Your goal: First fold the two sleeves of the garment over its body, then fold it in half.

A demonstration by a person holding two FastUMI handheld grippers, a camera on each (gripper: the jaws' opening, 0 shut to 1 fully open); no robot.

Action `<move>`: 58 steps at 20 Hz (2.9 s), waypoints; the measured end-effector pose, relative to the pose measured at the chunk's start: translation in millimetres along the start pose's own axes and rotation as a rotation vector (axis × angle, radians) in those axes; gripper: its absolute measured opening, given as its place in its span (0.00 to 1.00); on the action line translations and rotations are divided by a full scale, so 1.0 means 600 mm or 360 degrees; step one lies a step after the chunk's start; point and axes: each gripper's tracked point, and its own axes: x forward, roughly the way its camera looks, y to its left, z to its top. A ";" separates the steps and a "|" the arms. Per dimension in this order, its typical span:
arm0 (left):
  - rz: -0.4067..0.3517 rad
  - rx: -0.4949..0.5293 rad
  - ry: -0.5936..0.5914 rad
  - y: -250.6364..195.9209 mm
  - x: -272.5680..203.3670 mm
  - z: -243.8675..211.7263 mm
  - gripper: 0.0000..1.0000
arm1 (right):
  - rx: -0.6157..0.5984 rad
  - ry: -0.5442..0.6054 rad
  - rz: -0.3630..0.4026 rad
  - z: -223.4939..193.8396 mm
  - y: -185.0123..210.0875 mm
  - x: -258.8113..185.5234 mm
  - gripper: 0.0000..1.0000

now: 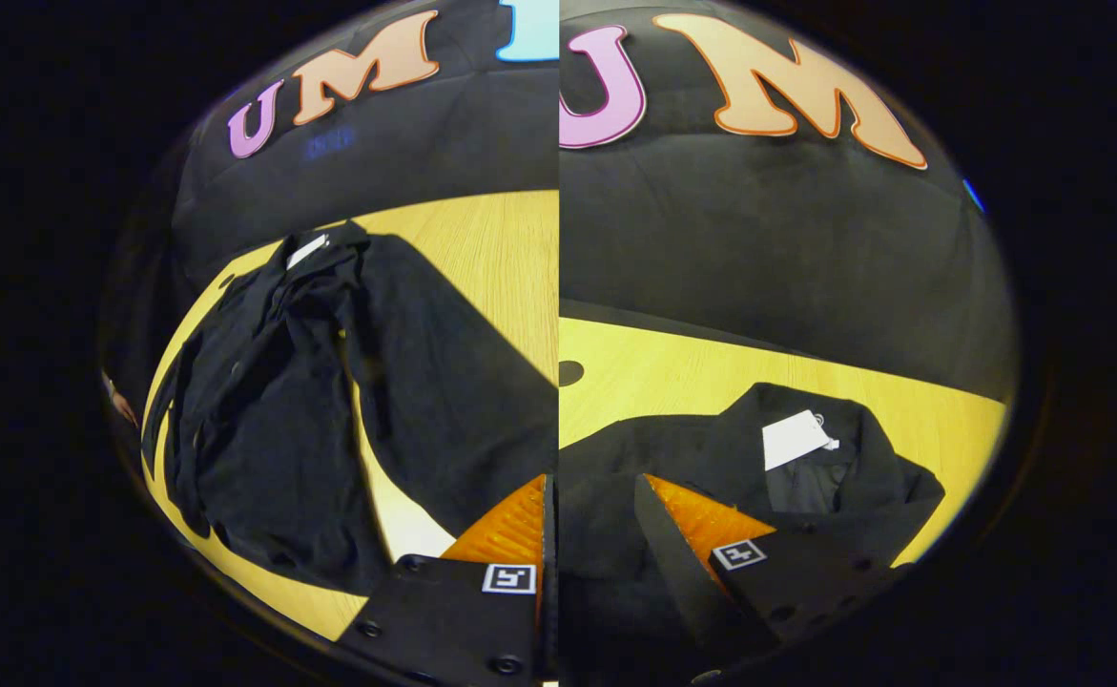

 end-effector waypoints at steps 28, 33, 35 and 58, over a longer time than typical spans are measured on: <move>0.0242 -0.0038 0.0342 0.085 0.010 -0.171 0.94 | 0.0016 -0.0279 -0.0296 -0.001 -0.095 -0.299 0.52; 0.0220 -0.0005 0.0319 0.084 0.011 -0.176 0.96 | 0.0109 -0.0264 -0.0335 -0.031 -0.107 -0.332 0.52; 0.0221 -0.0011 0.0302 0.084 0.013 -0.178 0.96 | 0.0086 -0.0263 -0.0348 -0.044 -0.106 -0.346 0.52; 0.0099 0.0269 0.0283 0.050 0.009 -0.172 0.00 | 0.0157 -0.0216 -0.0478 -0.143 -0.130 -0.445 0.52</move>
